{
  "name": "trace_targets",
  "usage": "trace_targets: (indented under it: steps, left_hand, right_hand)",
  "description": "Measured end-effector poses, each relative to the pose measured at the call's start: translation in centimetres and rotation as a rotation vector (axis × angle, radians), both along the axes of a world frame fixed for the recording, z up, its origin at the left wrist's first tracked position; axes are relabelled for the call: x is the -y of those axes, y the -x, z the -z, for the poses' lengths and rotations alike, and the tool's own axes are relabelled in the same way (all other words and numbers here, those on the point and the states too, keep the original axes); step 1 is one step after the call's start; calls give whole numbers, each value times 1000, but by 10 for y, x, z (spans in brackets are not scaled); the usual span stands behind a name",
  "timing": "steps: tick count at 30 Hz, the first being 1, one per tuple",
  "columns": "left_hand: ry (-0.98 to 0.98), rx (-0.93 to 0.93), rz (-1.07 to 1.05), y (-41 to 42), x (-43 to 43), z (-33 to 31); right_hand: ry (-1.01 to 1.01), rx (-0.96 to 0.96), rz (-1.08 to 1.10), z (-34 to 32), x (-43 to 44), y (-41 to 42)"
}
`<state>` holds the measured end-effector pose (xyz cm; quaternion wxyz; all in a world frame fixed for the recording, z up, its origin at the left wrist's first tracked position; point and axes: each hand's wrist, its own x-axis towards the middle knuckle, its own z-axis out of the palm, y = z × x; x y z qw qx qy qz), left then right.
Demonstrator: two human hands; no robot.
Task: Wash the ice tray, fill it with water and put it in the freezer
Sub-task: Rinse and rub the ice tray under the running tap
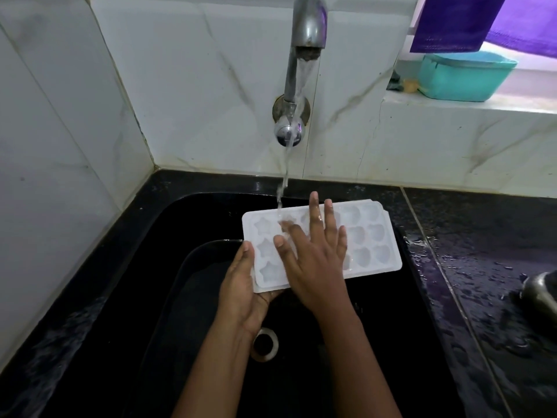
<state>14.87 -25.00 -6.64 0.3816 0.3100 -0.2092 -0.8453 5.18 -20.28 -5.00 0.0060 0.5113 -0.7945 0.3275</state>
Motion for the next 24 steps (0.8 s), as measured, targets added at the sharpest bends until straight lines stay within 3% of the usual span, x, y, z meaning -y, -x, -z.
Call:
trace_targets:
  steps: [7, 11, 16, 21, 24]
  left_hand:
    - [44, 28, -7, 7, -7, -1]
    - [26, 17, -55, 4, -4, -2]
    - [60, 56, -23, 7, -11, -4]
    - [43, 32, -72, 1, -7, -5]
    - [35, 30, -68, 2, -9, -6]
  right_hand:
    - [21, -132, 175, 4, 3, 0]
    - [-31, -116, 62, 5, 4, -8]
    - [27, -163, 218, 7, 4, -3]
    - [-8, -146, 92, 6, 5, -5]
    - [-14, -161, 156, 8, 4, -2]
